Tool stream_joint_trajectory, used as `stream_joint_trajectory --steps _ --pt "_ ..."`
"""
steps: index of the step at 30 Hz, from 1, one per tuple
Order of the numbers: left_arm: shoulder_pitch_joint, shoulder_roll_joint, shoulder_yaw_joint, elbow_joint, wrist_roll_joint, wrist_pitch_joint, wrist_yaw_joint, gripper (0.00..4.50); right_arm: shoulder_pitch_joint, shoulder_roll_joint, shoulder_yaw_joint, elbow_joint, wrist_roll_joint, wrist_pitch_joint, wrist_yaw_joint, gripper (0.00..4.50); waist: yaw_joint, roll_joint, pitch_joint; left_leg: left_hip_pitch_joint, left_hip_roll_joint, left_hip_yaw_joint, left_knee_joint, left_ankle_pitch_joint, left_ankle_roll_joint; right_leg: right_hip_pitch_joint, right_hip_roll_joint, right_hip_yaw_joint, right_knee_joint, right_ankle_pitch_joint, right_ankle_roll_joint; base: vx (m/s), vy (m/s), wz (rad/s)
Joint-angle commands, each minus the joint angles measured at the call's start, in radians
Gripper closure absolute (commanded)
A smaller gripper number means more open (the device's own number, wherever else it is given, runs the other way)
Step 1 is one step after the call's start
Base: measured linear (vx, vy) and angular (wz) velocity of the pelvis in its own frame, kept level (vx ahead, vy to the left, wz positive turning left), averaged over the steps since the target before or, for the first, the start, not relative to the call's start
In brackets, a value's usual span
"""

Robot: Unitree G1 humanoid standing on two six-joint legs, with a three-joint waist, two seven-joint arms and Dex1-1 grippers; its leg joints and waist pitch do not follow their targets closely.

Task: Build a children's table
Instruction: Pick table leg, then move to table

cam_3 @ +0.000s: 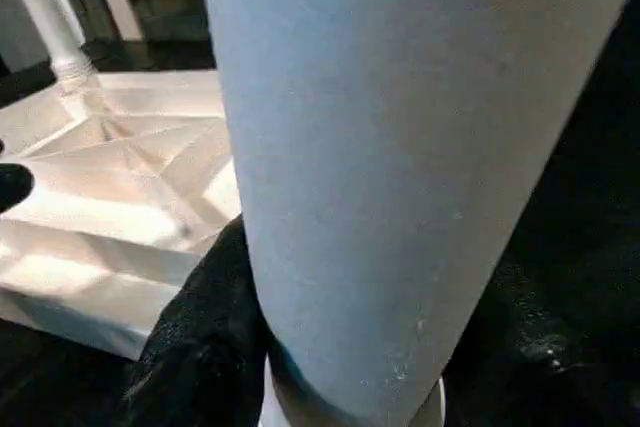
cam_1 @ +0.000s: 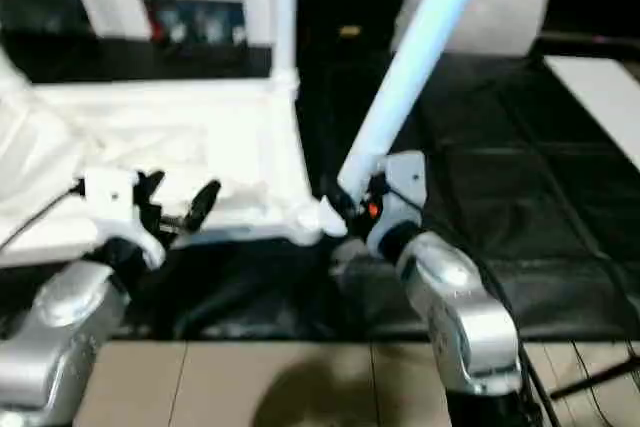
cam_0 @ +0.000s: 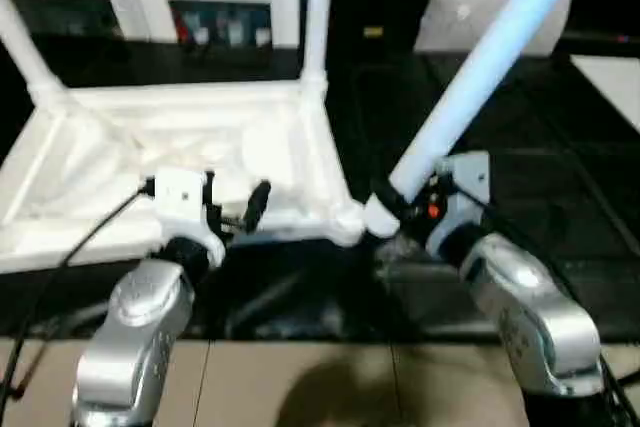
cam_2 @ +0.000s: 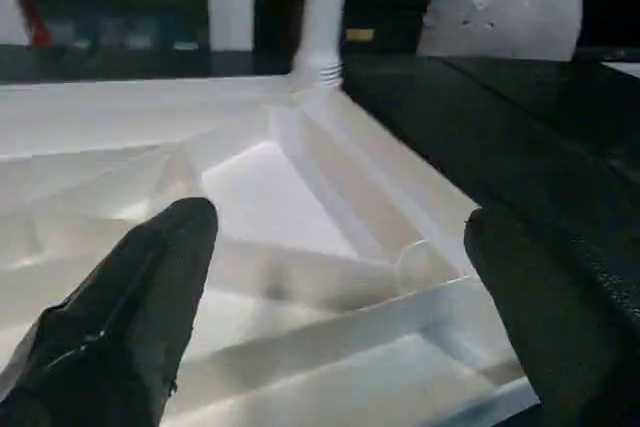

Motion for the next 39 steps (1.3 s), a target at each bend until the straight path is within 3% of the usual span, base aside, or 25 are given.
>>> stream_joint_trajectory --steps 1,2,3,4,5,7,8,9,10,14,16,17,18,19,20,21,22,27,30,32,33,35,37,38,39 --pt "0.001 0.009 -0.01 -0.012 0.01 0.008 -0.017 0.0 0.002 0.003 -0.001 -0.009 0.002 -0.018 -0.001 2.61 0.022 -0.005 -0.063 -0.029 0.101 -0.043 -0.057 0.384 0.117 0.095 -0.086 0.053 -0.05 0.658 -0.224 -0.031 -0.064 0.03" --pt "0.001 0.011 -0.011 -0.011 0.01 0.009 -0.018 0.0 0.003 0.003 -0.001 -0.009 0.001 -0.02 -0.002 2.61 0.022 0.002 -0.061 -0.022 0.109 -0.042 -0.065 0.344 0.096 0.091 -0.075 0.04 -0.053 0.594 -0.257 -0.073 -0.049 -0.01" --pt "0.0 0.013 -0.011 -0.009 0.01 0.011 -0.019 0.0 0.005 0.003 0.0 -0.009 -0.003 -0.023 -0.005 2.61 0.022 0.028 -0.052 -0.01 0.125 -0.044 -0.08 0.248 0.067 0.082 -0.06 0.023 -0.062 0.396 -0.316 -0.098 -0.029 -0.03" --pt "-0.002 0.013 -0.01 -0.006 0.007 0.014 -0.019 0.0 0.007 0.004 0.001 -0.009 -0.006 -0.026 -0.007 2.61 0.018 0.024 -0.042 -0.005 0.138 -0.043 -0.093 0.129 0.045 0.077 -0.051 0.019 -0.077 0.201 -0.347 -0.098 -0.029 -0.03" --pt "-0.002 0.013 -0.01 -0.006 0.007 0.014 -0.02 0.0 0.007 0.004 0.001 -0.009 -0.006 -0.026 -0.007 2.61 0.017 0.025 -0.035 -0.004 0.144 -0.043 -0.102 0.052 0.031 0.075 -0.049 0.017 -0.084 0.102 -0.353 -0.121 -0.005 -0.03" --pt "-0.012 0.017 -0.012 0.006 0.015 0.01 -0.016 0.0 0.012 0.006 0.002 -0.007 -0.015 -0.031 -0.017 2.61 0.013 0.023 -0.013 0.017 0.148 -0.033 -0.117 -0.263 -0.058 0.052 -0.049 0.023 -0.121 -0.271 -0.302 -0.129 -0.002 0.05" --pt "-0.013 0.018 -0.012 0.006 0.015 0.009 -0.016 0.0 0.012 0.007 0.002 -0.006 -0.016 -0.031 -0.018 2.61 0.013 0.033 -0.012 0.021 0.146 -0.031 -0.118 -0.303 -0.079 0.046 -0.049 0.024 -0.127 -0.332 -0.279 -0.098 -0.012 0.1" --pt "-0.017 0.018 -0.012 0.01 0.014 0.009 -0.019 0.0 0.012 0.006 0.003 -0.004 -0.022 -0.032 -0.021 2.61 0.009 0.026 -0.012 0.026 0.143 -0.029 -0.117 -0.335 -0.104 0.04 -0.049 0.026 -0.137 -0.396 -0.239 -0.092 -0.008 0.06" --pt "-0.022 0.018 -0.013 0.013 0.013 0.01 -0.022 0.0 0.011 0.005 0.004 -0.002 -0.025 -0.034 -0.022 2.61 0.007 0.027 -0.011 0.017 0.142 -0.033 -0.124 -0.345 -0.113 0.04 -0.046 0.025 -0.137 -0.411 -0.213 -0.092 -0.008 0.06" --pt "-0.065 0.067 -0.059 0.065 0.014 0.01 -0.115 0.0 0.002 0.003 0.006 0.004 -0.035 -0.045 -0.022 2.61 0.005 0.02 -0.014 0.01 0.134 -0.036 -0.125 -0.343 -0.109 0.031 -0.047 0.026 -0.147 -0.494 -0.151 -0.059 -0.007 0.01" --pt "-0.1 0.102 -0.088 0.108 0.027 0.034 -0.158 0.0 -0.003 0.009 -0.006 0.01 -0.026 -0.046 -0.024 2.61 0.005 0.029 -0.02 0.004 0.133 -0.036 -0.124 -0.31 -0.107 0.03 -0.047 0.026 -0.144 -0.457 -0.15 -0.071 -0.012 0.0" --pt "-0.103 0.104 -0.091 0.112 0.028 0.035 -0.161 0.0 -0.004 0.009 -0.007 0.01 -0.025 -0.046 -0.024 2.61 0.005 0.028 -0.021 0.001 0.134 -0.036 -0.124 -0.295 -0.106 0.031 -0.047 0.027 -0.14 -0.432 -0.156 0.0 0.0 0.0" --pt "-0.111 0.111 -0.094 0.125 0.031 0.035 -0.171 0.0 -0.005 0.009 -0.009 0.012 -0.023 -0.043 -0.023 2.61 0.007 0.04 -0.021 -0.002 0.136 -0.037 -0.126 -0.278 -0.106 0.033 -0.048 0.028 -0.135 -0.383 -0.175 0.0 0.0 0.0" --pt "-0.118 0.117 -0.097 0.135 0.035 0.025 -0.18 0.0 -0.005 0.007 -0.011 0.013 -0.022 -0.042 -0.023 2.61 0.005 0.032 -0.02 -0.006 0.138 -0.035 -0.128 -0.279 -0.103 0.034 -0.046 0.027 -0.135 -0.361 -0.188 0.0 0.0 0.0" --pt "-0.118 0.115 -0.094 0.133 0.027 0.018 -0.189 0.0 -0.005 0.005 -0.012 0.009 -0.02 -0.042 -0.021 2.61 0.004 0.032 -0.021 -0.007 0.138 -0.035 -0.128 -0.277 -0.102 0.036 -0.047 0.027 -0.133 -0.357 -0.193 0.0 0.0 0.0" --pt "-0.114 0.105 -0.086 0.12 0.017 0.021 -0.184 0.0 -0.001 0.003 -0.015 0.0 -0.019 -0.039 -0.021 2.61 0.002 0.043 -0.023 -0.007 0.139 -0.036 -0.128 -0.276 -0.104 0.037 -0.048 0.026 -0.131 -0.343 -0.204 0.0 0.0 0.0" --pt "-0.11 0.099 -0.081 0.114 0.011 0.025 -0.176 0.0 0.001 0.003 -0.015 -0.002 -0.02 -0.039 -0.022 2.61 0.001 0.038 -0.025 -0.01 0.14 -0.035 -0.126 -0.266 -0.101 0.039 -0.049 0.027 -0.131 -0.321 -0.217 0.0 0.0 0.0" --pt "-0.083 0.023 -0.018 0.097 -0.013 0.008 -0.07 0.0 0.011 0.01 -0.025 -0.003 -0.012 -0.033 -0.034 2.61 0.002 0.04 -0.031 -0.016 0.143 -0.029 -0.12 -0.203 -0.069 0.045 -0.049 0.027 -0.121 -0.213 -0.273 0.012 -0.001 0.0" --pt "-0.064 -0.013 0.02 0.084 -0.04 -0.01 -0.044 0.0 0.008 0.015 -0.02 -0.003 -0.008 -0.032 -0.03 2.61 0.003 0.036 -0.041 -0.024 0.143 -0.025 -0.114 -0.075 -0.034 0.06 -0.051 0.026 -0.11 -0.054 -0.311 0.042 -0.004 0.01" --pt "-0.049 -0.024 0.026 0.071 -0.04 -0.014 -0.037 0.0 0.007 0.017 -0.011 -0.007 -0.007 -0.03 -0.024 2.61 0.005 0.036 -0.045 -0.015 0.146 -0.021 -0.117 -0.074 -0.012 0.072 -0.051 0.021 -0.108 -0.036 -0.328 0.067 -0.009 0.02" --pt "-0.045 -0.028 0.023 0.068 -0.031 -0.011 -0.034 0.0 0.008 0.019 -0.005 -0.006 -0.008 -0.029 -0.022 2.61 0.007 0.041 -0.044 -0.001 0.146 -0.017 -0.123 -0.113 0.0 0.073 -0.046 0.014 -0.113 -0.069 -0.341 0.114 -0.017 0.06" --pt "-0.045 -0.028 0.021 0.067 -0.029 -0.01 -0.034 0.0 0.009 0.019 -0.001 -0.005 -0.009 -0.03 -0.02 2.61 0.005 0.042 -0.042 0.01 0.14 -0.008 -0.13 -0.17 0.024 0.082 -0.038 0.004 -0.122 -0.126 -0.372 0.078 -0.012 0.06" --pt "-0.048 -0.03 0.023 0.054 -0.026 -0.005 -0.027 0.0 0.008 0.02 0.012 -0.006 -0.01 -0.028 -0.016 2.61 0.004 0.043 -0.031 0.033 0.136 0.002 -0.139 -0.284 0.038 0.091 -0.031 -0.009 -0.144 -0.28 -0.379 0.063 -0.014 0.08" --pt "-0.048 -0.03 0.023 0.054 -0.026 -0.005 -0.027 0.0 0.008 0.02 0.012 -0.006 -0.01 -0.028 -0.016 2.61 0.004 0.041 -0.031 0.028 0.134 0.006 -0.143 -0.278 0.039 0.103 -0.03 -0.01 -0.15 -0.306 -0.368 0.056 -0.011 0.06" --pt "-0.048 -0.03 0.023 0.054 -0.026 -0.005 -0.027 0.0 0.008 0.02 0.012 -0.006 -0.01 -0.028 -0.016 2.61 0.006 0.041 -0.028 0.032 0.137 0.007 -0.145 -0.28 0.037 0.1 -0.03 -0.011 -0.153 -0.325 -0.361 0.063 -0.004 0.03"
